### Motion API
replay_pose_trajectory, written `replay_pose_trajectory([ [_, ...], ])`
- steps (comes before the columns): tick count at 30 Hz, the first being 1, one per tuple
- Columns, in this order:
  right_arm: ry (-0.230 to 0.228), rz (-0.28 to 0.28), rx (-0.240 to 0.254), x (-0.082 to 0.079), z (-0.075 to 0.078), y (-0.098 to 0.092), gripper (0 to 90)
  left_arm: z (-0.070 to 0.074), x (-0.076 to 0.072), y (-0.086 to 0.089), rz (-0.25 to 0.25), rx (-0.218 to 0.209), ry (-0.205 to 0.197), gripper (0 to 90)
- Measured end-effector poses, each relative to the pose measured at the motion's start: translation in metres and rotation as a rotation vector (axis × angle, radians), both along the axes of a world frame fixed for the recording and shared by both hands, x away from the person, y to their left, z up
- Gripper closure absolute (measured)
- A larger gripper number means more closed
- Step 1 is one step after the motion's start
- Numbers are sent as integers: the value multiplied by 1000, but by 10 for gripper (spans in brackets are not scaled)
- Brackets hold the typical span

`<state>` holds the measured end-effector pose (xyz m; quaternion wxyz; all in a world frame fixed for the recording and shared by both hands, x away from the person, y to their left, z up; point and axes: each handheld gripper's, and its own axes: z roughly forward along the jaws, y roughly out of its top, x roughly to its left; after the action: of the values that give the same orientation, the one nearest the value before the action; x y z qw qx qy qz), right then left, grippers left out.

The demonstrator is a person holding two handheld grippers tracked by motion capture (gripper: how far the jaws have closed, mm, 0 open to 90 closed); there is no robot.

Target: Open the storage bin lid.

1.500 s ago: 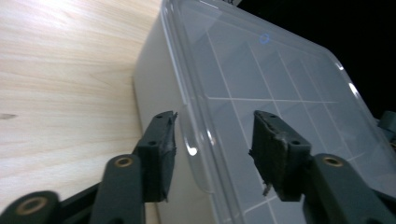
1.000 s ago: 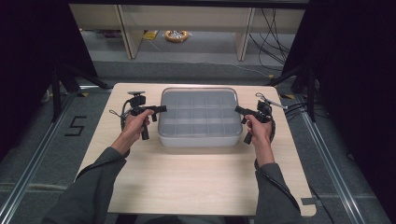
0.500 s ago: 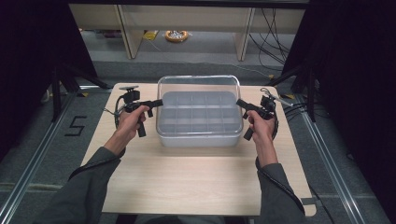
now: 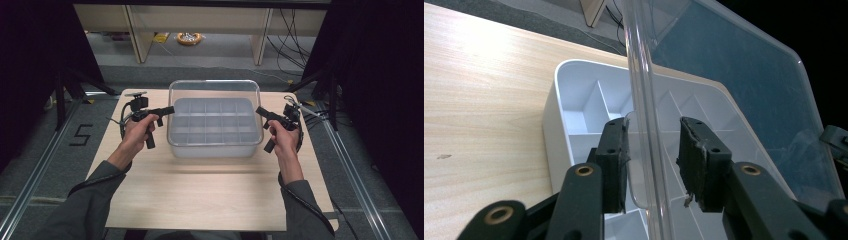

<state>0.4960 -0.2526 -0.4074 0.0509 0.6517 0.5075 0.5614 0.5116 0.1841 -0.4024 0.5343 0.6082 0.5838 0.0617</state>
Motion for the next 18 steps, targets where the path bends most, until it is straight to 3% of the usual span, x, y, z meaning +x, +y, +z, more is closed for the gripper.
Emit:
replay_pose_trajectory([
  [4,-4,5,9,-9,0,-2,693,0,-11,-2,-12,4,-18,636],
  [5,-26,-1,-14,-10,0,-4,693,0,-14,-2,-15,8,-19,636],
  [7,-4,3,1,-15,1,-4,693,0,-16,-2,-12,1,-19,635],
  [8,-33,7,-31,-16,0,-6,695,0,-19,-2,-13,-6,-23,635],
  [9,-33,7,-31,-16,0,-6,695,0,-19,-2,-13,-6,-23,634],
  [10,-20,-5,13,-21,3,-3,697,1,-24,-2,-17,-6,-30,633],
  [18,-27,2,12,-43,3,-3,698,-3,-43,0,-37,3,-38,631],
])
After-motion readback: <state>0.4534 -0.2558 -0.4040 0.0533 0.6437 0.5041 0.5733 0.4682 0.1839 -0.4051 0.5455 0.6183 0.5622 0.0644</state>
